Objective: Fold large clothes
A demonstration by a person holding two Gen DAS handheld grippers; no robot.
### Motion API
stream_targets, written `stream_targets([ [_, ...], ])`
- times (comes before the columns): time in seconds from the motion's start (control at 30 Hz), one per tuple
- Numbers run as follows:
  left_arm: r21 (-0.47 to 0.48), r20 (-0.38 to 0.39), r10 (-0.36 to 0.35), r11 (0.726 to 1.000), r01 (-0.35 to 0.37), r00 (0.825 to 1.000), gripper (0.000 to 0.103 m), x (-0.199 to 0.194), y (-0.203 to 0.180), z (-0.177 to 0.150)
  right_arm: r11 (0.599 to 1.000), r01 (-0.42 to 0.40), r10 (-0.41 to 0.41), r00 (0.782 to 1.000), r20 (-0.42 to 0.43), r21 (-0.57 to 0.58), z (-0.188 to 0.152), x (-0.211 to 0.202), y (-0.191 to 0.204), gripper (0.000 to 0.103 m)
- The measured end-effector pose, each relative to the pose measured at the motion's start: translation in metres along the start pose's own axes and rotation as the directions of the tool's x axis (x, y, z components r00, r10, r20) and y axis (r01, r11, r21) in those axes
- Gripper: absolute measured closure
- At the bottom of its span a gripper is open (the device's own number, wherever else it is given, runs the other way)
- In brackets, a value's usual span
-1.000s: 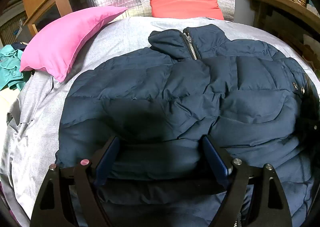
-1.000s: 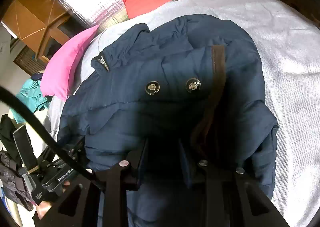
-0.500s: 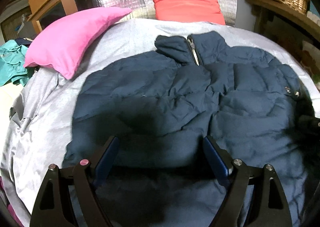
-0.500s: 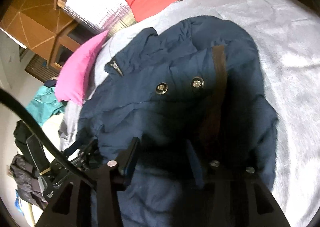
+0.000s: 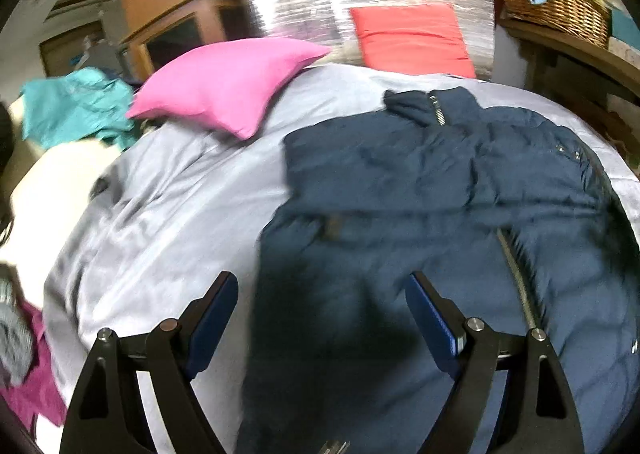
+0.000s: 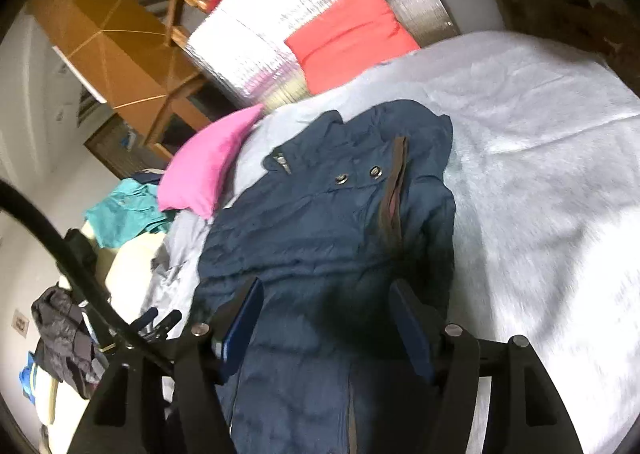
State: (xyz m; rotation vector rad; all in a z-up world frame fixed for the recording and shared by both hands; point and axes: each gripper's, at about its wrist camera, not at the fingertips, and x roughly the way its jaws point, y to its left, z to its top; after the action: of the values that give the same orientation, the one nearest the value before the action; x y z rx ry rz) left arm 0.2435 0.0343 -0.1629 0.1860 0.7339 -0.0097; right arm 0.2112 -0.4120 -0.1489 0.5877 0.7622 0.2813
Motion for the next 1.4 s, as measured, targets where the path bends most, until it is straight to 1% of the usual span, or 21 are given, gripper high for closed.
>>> stream_targets([
  [0.1,-0.032,-0.01,0.008,0.999,-0.009,1.0,0.017,-0.022,0.02,-0.031,1.0,-0.021,0.021,1.0,0.016,0.003,-0.027,-0.025,0.0,0.028],
  [0.17,-0.048,-0.028,-0.011,0.999,0.009,1.0,0.017,-0.034,0.031,-0.053,0.999,-0.032,0.032,0.999,0.004,0.007,-0.046,-0.035,-0.001,0.028],
  [0.33,-0.117,-0.111,-0.076,0.991,0.063,0.991,0.017,-0.054,0.057,-0.097,0.999,-0.04,0.043,0.996,-0.077,0.03,-0.095,-0.058,-0.01,0.027],
  [0.43,-0.163,-0.149,-0.106,0.983,0.081,0.983,0.017,-0.059,0.073,-0.117,0.999,-0.019,0.023,0.991,-0.134,0.036,-0.121,-0.067,-0.02,0.027],
  [0.47,-0.192,-0.168,-0.13,0.977,0.097,0.977,0.017,-0.058,0.08,-0.123,0.999,-0.009,0.015,0.988,-0.151,0.045,-0.128,-0.069,-0.024,0.027],
  [0.57,-0.291,-0.236,-0.219,0.945,0.146,0.947,0.017,-0.048,0.094,-0.135,0.995,0.033,-0.013,0.979,-0.204,0.096,-0.15,-0.072,-0.043,0.027],
  [0.63,-0.351,-0.264,-0.25,0.924,0.149,0.932,0.017,-0.041,0.101,-0.141,0.989,0.071,-0.04,0.972,-0.233,0.128,-0.16,-0.07,-0.053,0.027],
  [0.73,-0.431,-0.307,-0.304,0.889,0.153,0.902,0.017,-0.032,0.107,-0.151,0.986,0.112,-0.073,0.958,-0.279,0.124,-0.167,-0.06,-0.057,0.027],
  [0.77,-0.45,-0.322,-0.315,0.881,0.148,0.893,0.017,-0.028,0.108,-0.154,0.986,0.118,-0.078,0.954,-0.291,0.121,-0.168,-0.055,-0.058,0.027],
  [0.83,-0.474,-0.331,-0.329,0.868,0.146,0.884,0.017,-0.025,0.109,-0.159,0.982,0.151,-0.109,0.943,-0.313,0.115,-0.172,-0.043,-0.062,0.027],
  [0.93,-0.501,-0.346,-0.361,0.852,0.155,0.866,0.017,-0.02,0.109,-0.164,0.966,0.245,-0.203,0.915,-0.348,0.079,-0.177,-0.022,-0.066,0.027],
  [0.97,-0.504,-0.354,-0.365,0.85,0.154,0.861,0.017,-0.018,0.108,-0.166,0.965,0.25,-0.204,0.909,-0.363,0.083,-0.18,-0.017,-0.067,0.027],
  [1.0,-0.504,-0.361,-0.367,0.85,0.152,0.857,0.017,-0.017,0.107,-0.165,0.966,0.239,-0.188,0.907,-0.376,0.093,-0.183,-0.014,-0.066,0.03],
  [1.07,-0.507,-0.373,-0.386,0.846,0.164,0.844,0.017,-0.014,0.102,-0.169,0.976,0.201,-0.157,0.91,-0.383,0.078,-0.184,-0.012,-0.061,0.06],
  [1.1,-0.506,-0.382,-0.395,0.846,0.169,0.835,0.017,-0.012,0.099,-0.17,0.979,0.192,-0.153,0.911,-0.384,0.066,-0.185,-0.013,-0.057,0.063],
  [1.13,-0.504,-0.393,-0.395,0.848,0.165,0.831,0.017,-0.01,0.097,-0.171,0.98,0.195,-0.164,0.91,-0.381,0.046,-0.186,-0.014,-0.051,0.07],
  [1.17,-0.503,-0.394,-0.394,0.849,0.165,0.83,0.017,-0.009,0.095,-0.172,0.981,0.192,-0.167,0.911,-0.377,0.03,-0.186,-0.015,-0.046,0.073],
  [1.23,-0.498,-0.385,-0.408,0.847,0.186,0.828,0.018,-0.011,0.09,-0.172,0.985,0.168,-0.145,0.916,-0.373,0.03,-0.188,-0.019,-0.04,0.073],
  [1.3,-0.495,-0.378,-0.433,0.842,0.217,0.818,0.031,-0.013,0.084,-0.173,0.987,0.162,-0.142,0.917,-0.374,0.023,-0.189,-0.019,-0.039,0.073],
  [1.33,-0.495,-0.377,-0.44,0.839,0.223,0.815,0.031,-0.013,0.083,-0.175,0.986,0.168,-0.148,0.914,-0.378,0.02,-0.189,-0.017,-0.04,0.07],
  [1.4,-0.496,-0.375,-0.439,0.839,0.223,0.817,0.032,-0.013,0.081,-0.175,0.982,0.179,-0.145,0.91,-0.388,0.054,-0.188,-0.014,-0.046,0.069],
])
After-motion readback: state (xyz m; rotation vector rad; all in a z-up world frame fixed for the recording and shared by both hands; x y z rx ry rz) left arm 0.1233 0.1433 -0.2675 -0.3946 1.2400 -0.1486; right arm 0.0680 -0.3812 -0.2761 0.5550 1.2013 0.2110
